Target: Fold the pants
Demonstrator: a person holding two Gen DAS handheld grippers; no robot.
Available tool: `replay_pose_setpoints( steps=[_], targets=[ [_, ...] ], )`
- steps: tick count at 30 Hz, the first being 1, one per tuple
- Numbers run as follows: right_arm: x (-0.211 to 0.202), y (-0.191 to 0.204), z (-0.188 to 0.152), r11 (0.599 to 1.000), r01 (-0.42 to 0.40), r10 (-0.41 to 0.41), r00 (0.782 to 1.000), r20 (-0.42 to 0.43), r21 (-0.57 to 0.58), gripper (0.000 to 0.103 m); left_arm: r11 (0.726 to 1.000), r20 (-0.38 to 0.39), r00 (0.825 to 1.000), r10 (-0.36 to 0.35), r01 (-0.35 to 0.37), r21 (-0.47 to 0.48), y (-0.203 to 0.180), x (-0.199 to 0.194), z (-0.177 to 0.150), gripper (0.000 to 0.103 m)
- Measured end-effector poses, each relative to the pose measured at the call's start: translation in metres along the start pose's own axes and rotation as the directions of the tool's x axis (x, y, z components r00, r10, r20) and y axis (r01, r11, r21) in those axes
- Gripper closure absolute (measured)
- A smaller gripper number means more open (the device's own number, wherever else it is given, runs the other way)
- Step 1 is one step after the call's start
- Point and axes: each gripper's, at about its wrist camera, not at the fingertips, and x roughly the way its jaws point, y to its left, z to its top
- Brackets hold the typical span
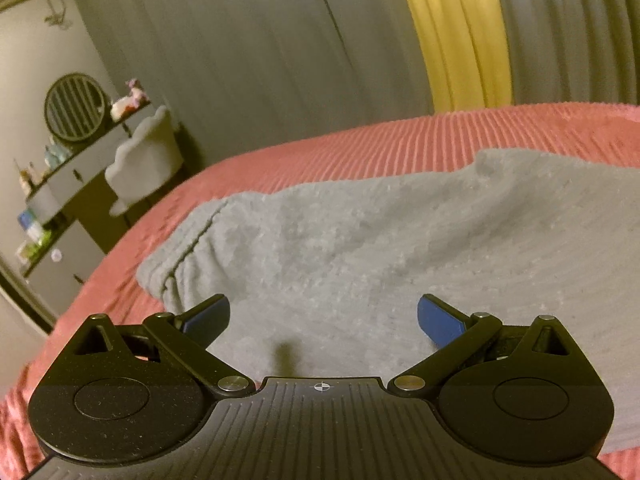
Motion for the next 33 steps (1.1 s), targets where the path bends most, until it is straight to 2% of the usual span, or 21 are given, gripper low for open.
replay_pose_setpoints(
  steps=[3,6,7,9,10,12,13,15,16,17,19,20,21,23,24,26,29,31,33],
  targets=[
    [-0.001,0.013,0.002,0.998,0.03,-0.03,1.0,0.008,-0.046,0.088,1.0,0.006,1.0,-0.007,0.007,-0.001,-0.001,-0.003,-0.001,0.0],
    [-0.018,0.056,0.003,0.989,0.035,-0.023,0.996,0.085,-0.146,0.089,1.0,0.015,1.0,-0.001,0.001,0.007,-0.002,-0.002,-0.002,0.0],
    [-0.028,0.083,0.0,0.977,0.014,0.012,0.993,0.12,-0.213,0.089,1.0,0.013,1.0,-0.004,0.004,0.004,-0.002,-0.001,-0.001,0.0],
    [-0.044,0.141,-0.013,0.934,-0.076,0.127,0.984,0.125,-0.35,0.089,1.0,0.011,1.0,-0.005,0.005,-0.007,0.0,0.0,-0.001,0.0],
    [-0.053,0.172,-0.026,0.893,-0.141,0.203,0.974,0.102,-0.428,0.089,1.0,0.012,1.0,-0.003,0.003,-0.016,0.002,-0.001,0.0,0.0],
    [-0.069,0.234,-0.068,0.761,-0.295,0.357,0.934,-0.007,-0.578,0.089,0.999,0.016,1.0,-0.006,0.006,-0.045,0.008,-0.003,0.001,0.0],
    [-0.073,0.257,-0.092,0.694,-0.365,0.404,0.911,-0.084,-0.62,0.089,0.998,0.017,1.0,-0.012,0.013,-0.064,0.013,-0.004,0.001,0.0],
    [-0.074,0.286,-0.141,0.575,-0.457,0.444,0.871,-0.21,-0.678,0.088,0.994,0.008,1.0,-0.018,0.019,-0.104,0.022,-0.003,0.0,0.0],
    [-0.07,0.295,-0.17,0.518,-0.498,0.437,0.853,-0.286,-0.695,0.088,0.993,0.001,1.0,-0.025,0.025,-0.117,0.025,-0.002,0.0,0.0],
    [-0.062,0.3,-0.196,0.492,-0.527,0.404,0.843,-0.355,-0.693,0.088,0.991,-0.01,0.999,-0.037,0.035,-0.132,0.028,0.0,-0.001,0.0],
    [-0.039,0.301,-0.249,0.464,-0.544,0.261,0.838,-0.48,-0.699,0.088,0.987,-0.027,0.998,-0.056,0.051,-0.153,0.032,0.003,-0.003,0.0],
    [-0.028,0.3,-0.271,0.448,-0.525,0.159,0.844,-0.513,-0.724,0.088,0.985,-0.035,0.997,-0.067,0.061,-0.16,0.033,0.005,-0.003,0.0],
    [-0.023,0.298,-0.282,0.435,-0.513,0.115,0.847,-0.52,-0.74,0.087,0.984,-0.039,0.996,-0.08,0.073,-0.162,0.033,0.008,-0.003,0.0],
    [-0.032,0.302,-0.288,0.357,-0.493,0.128,0.867,-0.482,-0.793,0.087,0.983,-0.037,0.995,-0.097,0.09,-0.161,0.031,0.01,-0.003,0.0],
    [-0.034,0.303,-0.284,0.361,-0.495,0.138,0.866,-0.48,-0.79,0.087,0.982,-0.037,0.994,-0.103,0.096,-0.16,0.029,0.011,-0.002,0.0],
    [-0.033,0.3,-0.267,0.44,-0.518,0.174,0.851,-0.496,-0.734,0.088,0.981,-0.039,0.992,-0.121,0.113,-0.16,0.027,0.014,-0.001,0.0],
    [-0.038,0.29,-0.263,0.526,-0.526,0.187,0.839,-0.512,-0.669,0.088,0.979,-0.043,0.989,-0.142,0.134,-0.154,0.023,0.016,-0.001,0.0],
    [-0.042,0.294,-0.262,0.533,-0.537,0.208,0.832,-0.514,-0.653,0.088,0.978,-0.046,0.988,-0.148,0.139,-0.152,0.022,0.016,-0.002,0.0],
    [-0.052,0.293,-0.263,0.508,-0.548,0.224,0.829,-0.512,-0.665,0.088,0.975,-0.044,0.986,-0.158,0.149,-0.162,0.023,0.016,-0.001,0.0]
  ],
)
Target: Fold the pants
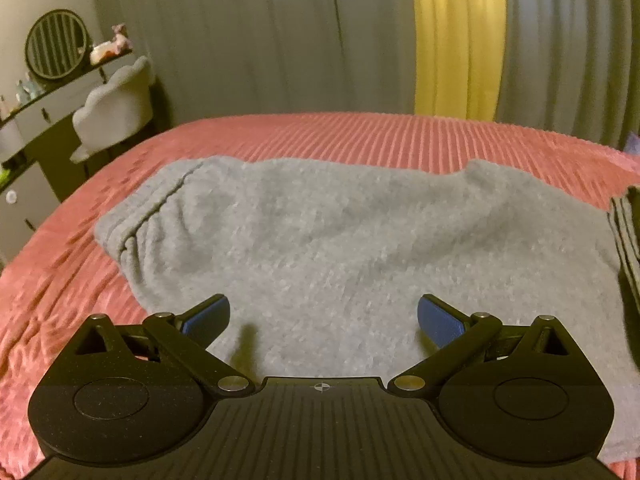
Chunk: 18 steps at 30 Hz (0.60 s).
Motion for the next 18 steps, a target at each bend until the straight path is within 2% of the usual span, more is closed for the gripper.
replay_pose_setpoints(
  steps=[2,5,6,8,9,10,12,14,15,17,18],
  targets=[
    [-0.006,-0.003,-0.001,1.0,-0.005,0.005,1.0,-0.017,0.011,0.088,1.0,0.002,1.0,-0.007,0.007,-0.003,0.0,0.0,0.0,0.0],
    [0.008,-0.009,-0.004,0.998,-0.006,0.013,0.991,-0.13,0.058,0.084,1.0,-0.004,1.0,0.002,-0.002,0.021,-0.005,0.002,-0.001,0.0],
    [0.007,-0.012,-0.003,0.997,-0.012,0.023,0.991,-0.134,0.082,0.082,1.0,-0.007,1.0,0.007,-0.006,0.03,-0.006,0.003,-0.001,0.0],
    [-0.001,-0.018,0.005,0.986,-0.067,0.087,0.988,-0.126,0.155,0.057,0.999,-0.013,1.0,0.006,-0.005,0.042,-0.007,0.002,-0.003,0.0],
    [-0.008,-0.025,0.008,0.97,-0.114,0.137,0.986,-0.094,0.215,0.031,0.999,-0.014,1.0,-0.002,0.002,0.044,-0.007,0.001,-0.003,0.0],
    [-0.019,-0.034,0.01,0.947,-0.156,0.172,0.985,-0.032,0.281,0.013,0.999,-0.013,1.0,-0.012,0.012,0.045,-0.008,0.0,-0.004,0.0],
    [-0.033,-0.054,0.012,0.91,-0.185,0.18,0.982,0.047,0.372,0.008,0.998,-0.014,0.999,-0.03,0.031,0.056,-0.011,-0.001,-0.004,0.0],
    [-0.04,-0.086,0.007,0.83,-0.226,0.199,0.974,0.108,0.51,0.004,0.995,-0.014,0.999,-0.038,0.039,0.091,-0.018,0.0,-0.006,0.0],
    [-0.039,-0.108,0.0,0.762,-0.221,0.188,0.975,0.119,0.608,0.004,0.993,-0.015,0.999,-0.037,0.038,0.111,-0.021,0.001,-0.007,0.0],
    [-0.029,-0.145,-0.017,0.636,-0.12,0.13,0.99,0.048,0.762,0.004,0.986,-0.02,0.999,-0.038,0.041,0.161,-0.03,0.002,-0.011,0.0],
    [-0.024,-0.162,-0.028,0.584,-0.099,0.126,0.992,0.031,0.806,0.008,0.982,-0.026,0.999,-0.036,0.04,0.184,-0.034,0.002,-0.013,0.0]
  ],
)
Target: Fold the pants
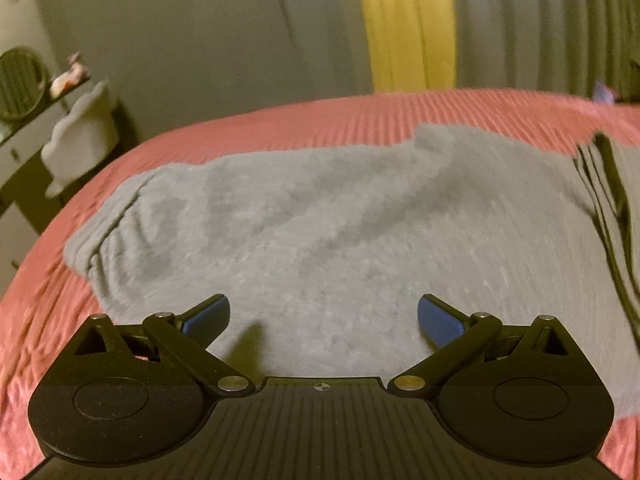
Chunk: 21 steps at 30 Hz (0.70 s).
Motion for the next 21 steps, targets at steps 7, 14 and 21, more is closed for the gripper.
replay_pose_setpoints(
  steps=[7,14,21],
  targets=[
    [-0.047,0.007,0.005,0.983,0.165,-0.133,0.942,0.309,-0.079,0.004,0.99,0.026,0.996,-0.081,0.078,0.115,-0.022,-0.018,-0.003,0.0],
    [-0.037,0.002,0.009,0.985,0.169,-0.156,0.948,0.277,-0.025,0.004,0.945,-0.068,0.943,-0.326,0.327,0.002,-0.061,-0.024,0.023,0.0],
    [-0.034,0.002,0.005,0.983,0.178,-0.159,0.946,0.281,-0.046,0.004,0.919,-0.158,0.906,-0.394,0.384,-0.087,-0.117,-0.004,0.052,0.0]
  ],
)
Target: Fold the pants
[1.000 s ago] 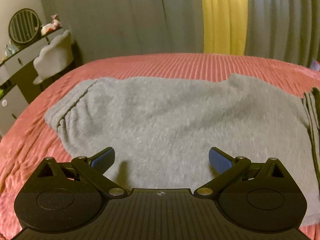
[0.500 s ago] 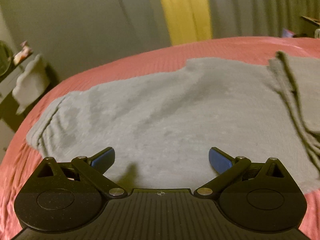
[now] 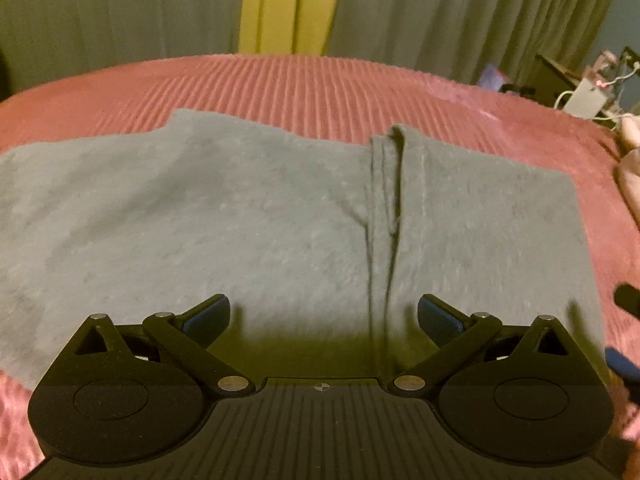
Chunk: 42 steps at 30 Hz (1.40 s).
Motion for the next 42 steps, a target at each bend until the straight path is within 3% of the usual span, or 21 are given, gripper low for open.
replay_pose_setpoints(
  steps=[4,8,10,12,17,22,26,28,31,33,35,37,38,40,42],
  targets=[
    [0.008,-0.001,0.0,1.0,0.013,-0.013,1.0,-0.009,0.006,0.004,1.0,-0.065,0.998,-0.005,0.006,0.021,-0.014,0.028,0.006,0.001],
    [0.013,0.007,-0.003,0.998,0.044,-0.045,0.999,-0.013,-0.053,0.004,1.0,-0.102,0.995,-0.003,0.005,0.018,-0.022,0.047,0.006,0.01],
    [0.017,0.01,-0.005,0.995,0.059,-0.061,0.998,-0.013,-0.08,0.004,0.999,-0.097,0.994,-0.045,0.045,-0.007,-0.022,0.047,0.007,0.019],
    [0.02,0.012,-0.006,0.993,0.07,-0.072,0.997,-0.016,-0.098,0.004,0.994,-0.116,0.987,-0.108,0.105,-0.028,-0.022,0.049,0.008,0.02],
    [0.021,0.011,-0.005,0.994,0.067,-0.068,0.998,-0.012,-0.089,0.004,0.99,-0.125,0.982,-0.142,0.14,-0.024,-0.019,0.055,0.011,0.019],
    [0.022,0.012,-0.005,0.994,0.069,-0.07,0.998,-0.007,-0.089,0.004,0.977,-0.122,0.97,-0.211,0.21,-0.023,-0.023,0.051,0.015,0.037],
    [0.02,0.009,-0.004,0.996,0.06,-0.06,0.998,-0.005,-0.073,0.004,0.97,-0.122,0.963,-0.242,0.236,-0.063,-0.02,0.053,0.013,0.037],
    [0.02,0.009,-0.004,0.996,0.058,-0.058,0.998,-0.004,-0.067,0.004,0.962,-0.128,0.955,-0.267,0.257,-0.093,-0.012,0.057,0.014,0.028],
    [0.021,0.01,-0.004,0.996,0.059,-0.059,0.998,-0.005,-0.07,0.004,0.959,-0.141,0.948,-0.284,0.278,-0.064,-0.014,0.061,0.013,0.013],
    [0.022,0.009,-0.003,0.996,0.06,-0.061,0.998,-0.003,-0.07,0.004,0.969,-0.141,0.959,-0.246,0.246,-0.023,-0.024,0.062,0.013,0.014],
    [0.022,0.01,-0.004,0.995,0.063,-0.063,0.998,0.0,-0.072,0.004,0.975,-0.108,0.969,-0.221,0.222,-0.006,-0.033,0.059,0.013,0.031],
    [0.022,0.01,-0.004,0.995,0.062,-0.062,0.998,0.002,-0.075,0.004,0.978,-0.09,0.974,-0.209,0.208,-0.019,-0.033,0.055,0.014,0.06],
    [0.021,0.009,-0.004,0.996,0.059,-0.059,0.998,0.003,-0.073,0.004,0.977,-0.089,0.973,-0.215,0.214,-0.026,-0.03,0.054,0.016,0.068],
    [0.02,0.008,-0.004,0.997,0.05,-0.05,0.999,0.009,-0.065,0.004,0.971,-0.09,0.968,-0.236,0.231,-0.063,-0.022,0.05,0.019,0.078],
    [0.02,0.008,-0.003,0.997,0.048,-0.047,0.999,0.011,-0.062,0.004,0.966,-0.077,0.966,-0.248,0.241,-0.093,-0.016,0.044,0.021,0.081]
  ],
)
